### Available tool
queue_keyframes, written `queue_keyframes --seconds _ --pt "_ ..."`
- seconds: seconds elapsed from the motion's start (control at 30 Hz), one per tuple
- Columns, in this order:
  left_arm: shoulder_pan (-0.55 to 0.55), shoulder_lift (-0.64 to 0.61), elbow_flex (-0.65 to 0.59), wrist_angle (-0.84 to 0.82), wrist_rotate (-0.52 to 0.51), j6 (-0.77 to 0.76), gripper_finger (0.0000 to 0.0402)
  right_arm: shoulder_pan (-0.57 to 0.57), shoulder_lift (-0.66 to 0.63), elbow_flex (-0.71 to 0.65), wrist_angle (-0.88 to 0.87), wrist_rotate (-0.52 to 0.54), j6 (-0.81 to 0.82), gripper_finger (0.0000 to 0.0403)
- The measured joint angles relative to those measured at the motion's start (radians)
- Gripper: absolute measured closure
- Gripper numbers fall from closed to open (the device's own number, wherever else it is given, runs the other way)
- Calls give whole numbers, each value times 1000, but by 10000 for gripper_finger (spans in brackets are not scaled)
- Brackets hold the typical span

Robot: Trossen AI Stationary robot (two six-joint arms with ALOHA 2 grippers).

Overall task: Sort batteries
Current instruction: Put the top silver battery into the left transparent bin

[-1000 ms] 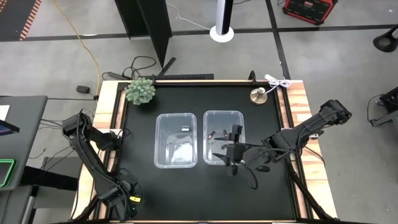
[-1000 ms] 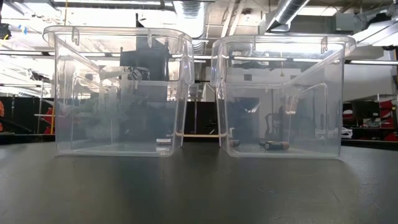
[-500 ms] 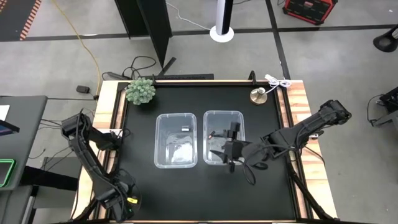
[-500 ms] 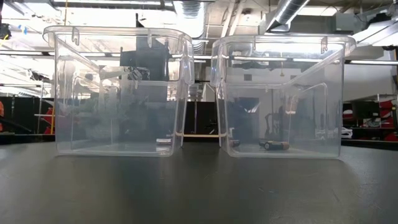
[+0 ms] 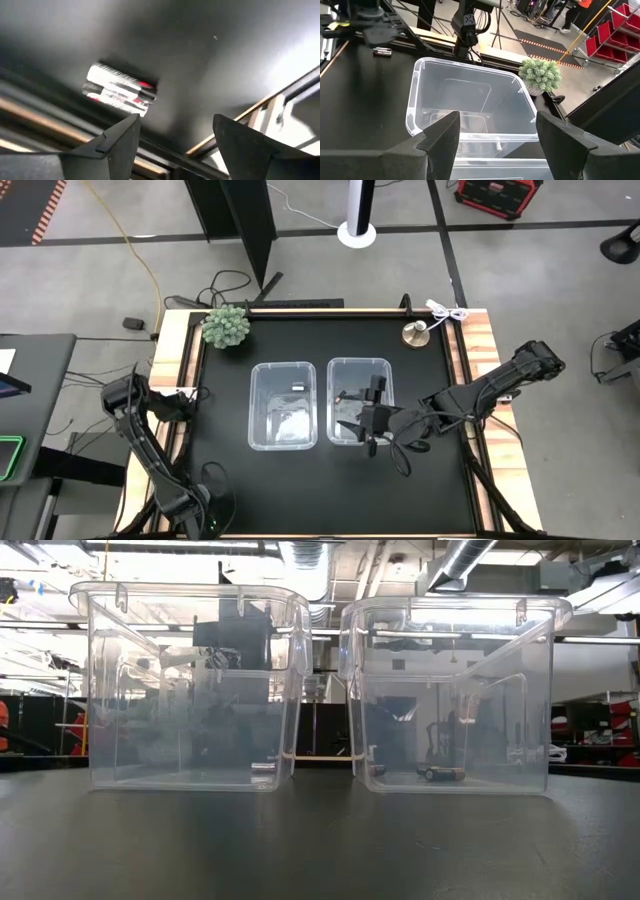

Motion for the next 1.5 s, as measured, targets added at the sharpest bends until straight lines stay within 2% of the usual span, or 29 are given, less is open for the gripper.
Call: queue_keyframes --seconds 0.17,0.4,0.5,0.7,0.9,1.0,1.07,1.3,1.5 --pt "2 26 0 -39 -5 135 157 0 0 0 0 -1 13 127" --pt "2 28 0 -84 -37 235 157 -2 0 0 14 -1 14 127" --pt "2 28 0 -93 -20 243 157 -2 0 0 27 -1 16 127" --pt "2 28 1 -99 91 213 157 -2 4 0 27 -1 29 127" --pt "0 28 56 -104 80 206 165 -4 17 0 21 -3 32 127" --pt "-3 27 81 -101 75 198 195 -8 15 0 23 -3 35 127" --pt "-10 26 83 -99 75 191 229 -6 16 0 23 -3 35 127" --pt "-30 27 77 -69 75 193 384 -4 16 0 22 -3 39 127" --pt "-30 27 77 -26 68 201 399 1 16 0 23 -2 39 127"
